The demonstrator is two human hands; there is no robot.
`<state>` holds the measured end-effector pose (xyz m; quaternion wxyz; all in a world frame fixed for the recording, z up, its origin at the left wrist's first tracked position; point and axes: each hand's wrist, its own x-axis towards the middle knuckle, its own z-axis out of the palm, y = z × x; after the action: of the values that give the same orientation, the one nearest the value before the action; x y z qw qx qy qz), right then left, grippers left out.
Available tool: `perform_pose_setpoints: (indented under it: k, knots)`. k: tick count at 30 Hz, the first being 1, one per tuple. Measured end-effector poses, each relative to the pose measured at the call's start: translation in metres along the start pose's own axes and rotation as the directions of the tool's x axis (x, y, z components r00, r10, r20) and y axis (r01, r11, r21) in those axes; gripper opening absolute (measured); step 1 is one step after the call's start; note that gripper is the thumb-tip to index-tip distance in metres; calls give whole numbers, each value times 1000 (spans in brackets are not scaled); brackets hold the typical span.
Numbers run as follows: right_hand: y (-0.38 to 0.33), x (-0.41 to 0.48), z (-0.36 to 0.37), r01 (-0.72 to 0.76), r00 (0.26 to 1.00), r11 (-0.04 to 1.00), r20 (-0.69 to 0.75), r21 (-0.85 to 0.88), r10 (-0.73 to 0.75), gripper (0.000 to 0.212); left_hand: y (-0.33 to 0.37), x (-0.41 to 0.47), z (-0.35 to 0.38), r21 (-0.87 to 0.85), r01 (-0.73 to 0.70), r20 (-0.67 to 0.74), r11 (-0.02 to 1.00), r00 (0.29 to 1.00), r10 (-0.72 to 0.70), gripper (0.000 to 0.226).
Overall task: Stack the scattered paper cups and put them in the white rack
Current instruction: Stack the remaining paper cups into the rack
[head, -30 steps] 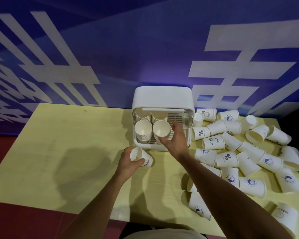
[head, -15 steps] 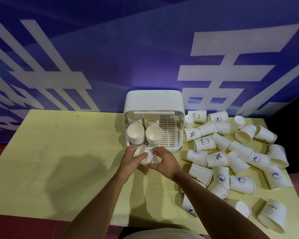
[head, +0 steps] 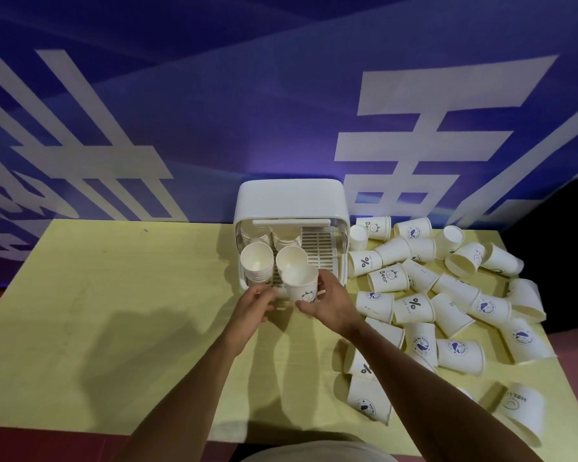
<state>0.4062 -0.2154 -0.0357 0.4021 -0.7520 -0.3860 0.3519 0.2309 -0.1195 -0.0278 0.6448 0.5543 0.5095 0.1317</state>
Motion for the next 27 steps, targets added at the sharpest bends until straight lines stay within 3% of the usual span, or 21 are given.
perform_pose_setpoints:
  k: [3, 10, 16, 24, 27]
  knots:
    - [-18, 9, -8, 17, 997, 997, -75, 81, -11, 73, -7, -1, -1, 37, 25, -4, 999, 1000, -25, 19]
    - [-47, 32, -4, 78, 981, 983, -188, 165, -46, 67, -21, -4, -9, 90, 58, 12, 994, 998, -60, 18]
    - [-44, 38, 5, 90, 973, 991, -223, 95, -67, 70, -27, -5, -22, 104, 70, 3, 992, 997, -71, 16]
    - [-18, 40, 5, -38, 979, 999, -202, -2, 37, 78, -32, -6, -18, 106, 93, 14, 990, 995, -95, 19]
    - [-11, 32, -2, -55, 977, 998, -208, -22, 49, 76, -29, -7, -8, 123, 85, 45, 989, 995, -91, 33]
